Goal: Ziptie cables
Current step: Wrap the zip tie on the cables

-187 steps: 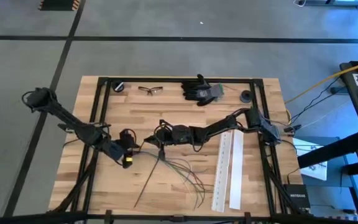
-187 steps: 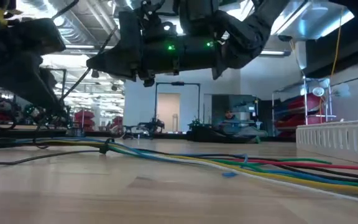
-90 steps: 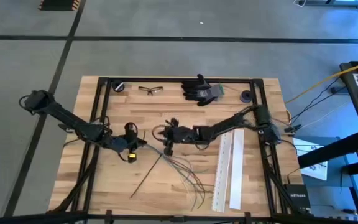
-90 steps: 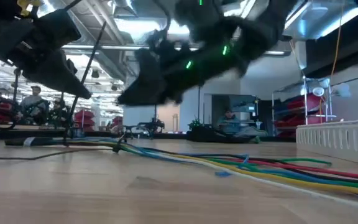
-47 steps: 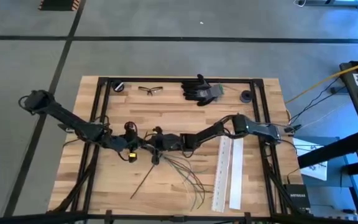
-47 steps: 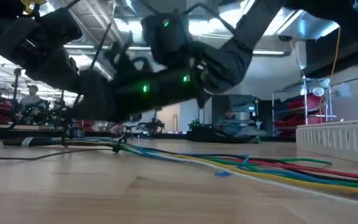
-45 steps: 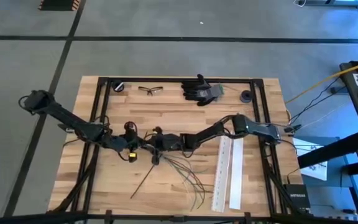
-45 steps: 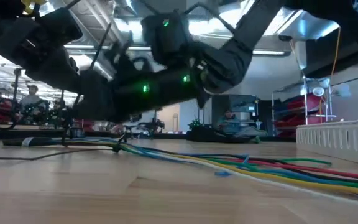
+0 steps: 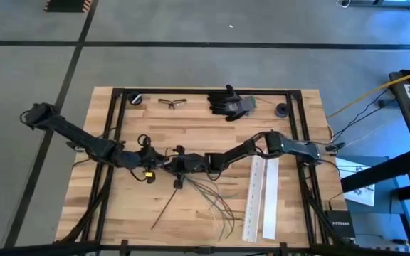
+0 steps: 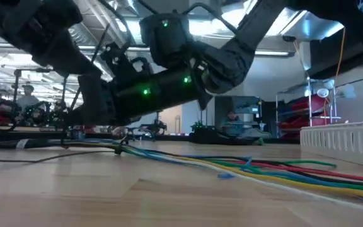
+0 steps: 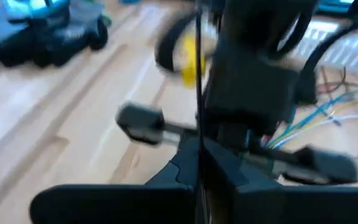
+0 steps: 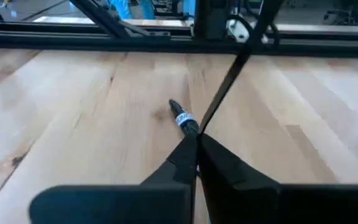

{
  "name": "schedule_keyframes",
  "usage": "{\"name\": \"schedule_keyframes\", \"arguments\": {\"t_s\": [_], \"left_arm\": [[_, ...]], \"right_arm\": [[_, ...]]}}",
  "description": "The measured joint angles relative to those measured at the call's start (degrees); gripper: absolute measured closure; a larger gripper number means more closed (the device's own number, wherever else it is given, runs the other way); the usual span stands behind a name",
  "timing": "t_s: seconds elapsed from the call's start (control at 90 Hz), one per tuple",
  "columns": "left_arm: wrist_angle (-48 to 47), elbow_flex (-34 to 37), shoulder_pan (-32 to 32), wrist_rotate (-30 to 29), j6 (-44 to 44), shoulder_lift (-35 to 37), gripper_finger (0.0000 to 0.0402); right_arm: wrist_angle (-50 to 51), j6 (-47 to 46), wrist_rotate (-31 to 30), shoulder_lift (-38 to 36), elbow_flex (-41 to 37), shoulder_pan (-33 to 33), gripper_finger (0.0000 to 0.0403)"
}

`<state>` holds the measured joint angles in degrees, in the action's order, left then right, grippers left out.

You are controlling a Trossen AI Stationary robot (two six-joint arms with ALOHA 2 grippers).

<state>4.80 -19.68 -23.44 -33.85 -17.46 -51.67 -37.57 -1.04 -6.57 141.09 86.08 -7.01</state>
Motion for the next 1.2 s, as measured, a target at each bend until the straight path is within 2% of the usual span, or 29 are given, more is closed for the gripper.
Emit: {"name": "schedule_keyframes", "arguments": {"t_s": [0.156, 0.422, 0.644, 0.856, 1.067, 1.2], "left_arm": [[-3.9, -0.15, 1.23, -1.79, 1.34, 6.12, 0.0401], [-10.73, -2.16, 3.58, -3.41, 3.76, 14.75, 0.0401], [-16.2, -6.12, 3.56, -3.43, 6.17, 16.91, 0.0401], [-30.81, -10.28, 3.56, -3.12, 1.63, 17.11, 0.0385], [-41.83, -12.7, 3.56, 2.45, -6.57, 17.13, 0.0322], [-47.92, -12.7, 3.56, 9.34, -13.15, 17.06, 0.0295]], "right_arm": [[-0.1, -1.79, 0.15, 2.74, 1.48, -0.12, 0.0402], [0.25, -1.99, 0.15, 2.87, 1.47, -0.09, 0.0403], [-0.27, -2.03, 0.98, 2.76, 1.7, -0.11, 0.0403], [0.22, -1.76, 3.53, 2.67, 4.98, -0.11, 0.0403], [0.47, -1.73, 4.7, 2.65, 7.55, -0.13, 0.0403], [2.36, -1.73, 4.72, 2.63, 8.42, -0.13, 0.0403]]}}
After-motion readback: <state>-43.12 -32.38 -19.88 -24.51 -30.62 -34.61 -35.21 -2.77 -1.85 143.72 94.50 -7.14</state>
